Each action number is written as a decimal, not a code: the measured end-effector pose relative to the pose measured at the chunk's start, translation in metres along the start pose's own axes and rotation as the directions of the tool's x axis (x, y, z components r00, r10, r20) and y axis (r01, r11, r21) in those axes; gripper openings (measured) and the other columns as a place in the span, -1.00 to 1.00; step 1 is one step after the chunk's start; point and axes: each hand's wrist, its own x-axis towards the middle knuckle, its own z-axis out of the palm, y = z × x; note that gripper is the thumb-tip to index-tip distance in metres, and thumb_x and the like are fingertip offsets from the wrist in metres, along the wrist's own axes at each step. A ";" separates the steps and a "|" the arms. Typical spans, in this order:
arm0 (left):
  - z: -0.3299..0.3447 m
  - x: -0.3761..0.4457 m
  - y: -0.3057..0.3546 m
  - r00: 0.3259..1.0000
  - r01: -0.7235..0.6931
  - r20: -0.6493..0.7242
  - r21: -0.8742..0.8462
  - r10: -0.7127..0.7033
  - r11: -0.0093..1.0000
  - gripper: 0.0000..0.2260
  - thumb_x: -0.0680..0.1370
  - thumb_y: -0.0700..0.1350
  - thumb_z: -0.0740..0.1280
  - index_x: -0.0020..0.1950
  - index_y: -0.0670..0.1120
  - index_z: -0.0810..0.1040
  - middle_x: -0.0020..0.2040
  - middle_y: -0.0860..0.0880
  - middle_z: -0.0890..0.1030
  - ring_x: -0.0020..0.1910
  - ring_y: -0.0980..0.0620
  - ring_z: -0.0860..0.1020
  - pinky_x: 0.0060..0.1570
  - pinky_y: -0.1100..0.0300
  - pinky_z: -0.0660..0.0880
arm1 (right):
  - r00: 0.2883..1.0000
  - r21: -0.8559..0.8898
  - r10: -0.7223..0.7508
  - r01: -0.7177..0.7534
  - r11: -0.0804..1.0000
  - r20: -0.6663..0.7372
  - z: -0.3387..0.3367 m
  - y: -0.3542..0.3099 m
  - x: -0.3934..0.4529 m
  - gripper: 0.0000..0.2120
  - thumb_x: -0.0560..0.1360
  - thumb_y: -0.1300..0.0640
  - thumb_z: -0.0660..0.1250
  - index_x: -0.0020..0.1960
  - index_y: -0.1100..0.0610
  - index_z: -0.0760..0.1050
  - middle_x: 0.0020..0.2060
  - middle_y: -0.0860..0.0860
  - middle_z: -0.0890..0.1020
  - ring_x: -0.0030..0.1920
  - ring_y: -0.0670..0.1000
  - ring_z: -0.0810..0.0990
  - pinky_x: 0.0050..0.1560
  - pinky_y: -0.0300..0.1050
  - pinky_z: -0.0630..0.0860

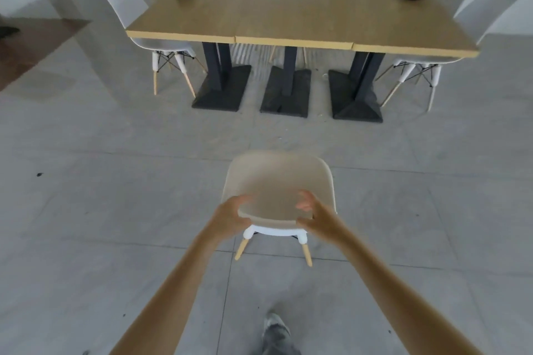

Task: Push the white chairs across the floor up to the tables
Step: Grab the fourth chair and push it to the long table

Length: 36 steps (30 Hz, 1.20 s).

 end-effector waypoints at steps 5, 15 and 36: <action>0.031 0.000 -0.014 0.981 -0.180 0.125 0.347 0.145 0.921 -0.53 0.48 -0.18 0.28 0.39 -0.02 0.35 0.37 -0.02 0.43 0.39 0.00 0.36 0.40 0.10 0.28 | 1.000 -0.307 -0.023 0.020 0.952 -0.007 0.028 0.006 -0.017 -0.35 0.42 0.16 0.31 0.45 0.10 0.14 0.31 0.06 0.47 0.27 0.11 0.42 0.24 -0.10 0.31; 0.062 0.021 -0.025 0.961 -0.217 0.029 0.698 0.276 0.683 -0.65 0.52 -0.19 0.23 0.31 -0.02 0.39 0.25 -0.01 0.52 0.33 -0.03 0.39 0.44 -0.03 0.12 | 0.982 -0.603 -0.153 0.057 0.795 -0.109 0.060 0.024 0.004 -0.57 0.49 0.23 0.21 0.35 0.01 0.33 0.24 -0.03 0.52 0.30 0.07 0.40 0.44 -0.02 0.10; 0.049 0.066 -0.001 0.950 -0.298 0.222 0.858 0.221 0.418 -0.76 0.52 -0.26 0.16 0.12 -0.07 0.51 -0.01 -0.08 0.67 -0.01 -0.12 0.62 -0.24 0.15 0.29 | 0.981 -0.660 -0.192 0.157 0.735 0.019 0.040 0.024 0.051 -0.69 0.45 0.30 0.19 0.16 0.10 0.48 -0.03 0.06 0.67 -0.04 0.15 0.62 -0.06 -0.06 0.43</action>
